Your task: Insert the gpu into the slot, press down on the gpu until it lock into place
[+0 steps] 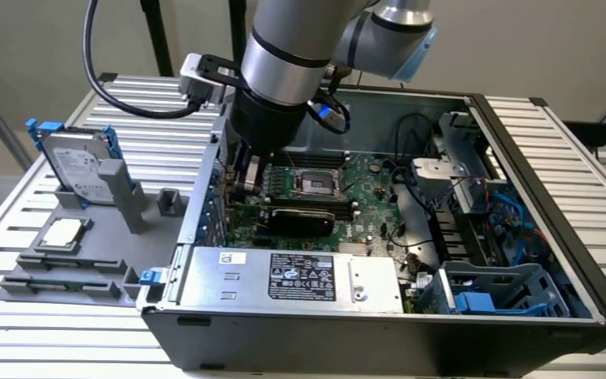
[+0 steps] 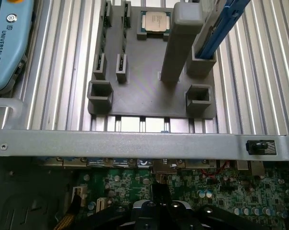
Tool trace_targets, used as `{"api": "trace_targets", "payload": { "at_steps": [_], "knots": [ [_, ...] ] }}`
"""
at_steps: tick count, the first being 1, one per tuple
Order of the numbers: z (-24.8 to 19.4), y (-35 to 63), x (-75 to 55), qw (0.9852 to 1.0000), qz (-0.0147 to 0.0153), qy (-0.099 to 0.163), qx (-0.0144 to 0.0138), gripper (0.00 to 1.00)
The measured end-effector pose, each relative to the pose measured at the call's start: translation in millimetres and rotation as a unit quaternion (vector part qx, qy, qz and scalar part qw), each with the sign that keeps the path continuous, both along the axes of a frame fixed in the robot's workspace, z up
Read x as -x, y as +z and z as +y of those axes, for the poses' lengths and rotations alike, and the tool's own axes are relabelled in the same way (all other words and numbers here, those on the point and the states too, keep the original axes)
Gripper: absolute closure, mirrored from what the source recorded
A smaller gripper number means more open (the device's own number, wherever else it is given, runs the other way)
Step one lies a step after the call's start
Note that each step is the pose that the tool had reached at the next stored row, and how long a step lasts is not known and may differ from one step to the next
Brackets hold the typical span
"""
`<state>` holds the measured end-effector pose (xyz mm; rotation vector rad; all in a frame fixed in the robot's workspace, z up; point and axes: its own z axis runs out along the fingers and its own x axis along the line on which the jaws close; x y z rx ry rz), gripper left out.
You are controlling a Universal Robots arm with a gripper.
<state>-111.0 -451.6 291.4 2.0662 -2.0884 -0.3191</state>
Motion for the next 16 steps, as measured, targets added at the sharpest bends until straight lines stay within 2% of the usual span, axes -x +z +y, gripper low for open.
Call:
{"api": "trace_targets", "payload": {
  "at_steps": [3,7,16],
  "knots": [
    [0.2,1.6,0.1,1.0000,0.0049,0.000,0.0026,0.89],
    [0.9,1.9,0.8,1.0000,0.0091,0.000,0.0029,0.89],
    [1.3,1.6,3.7,0.9999,0.0109,-0.001,0.0056,0.89]
  ]
}}
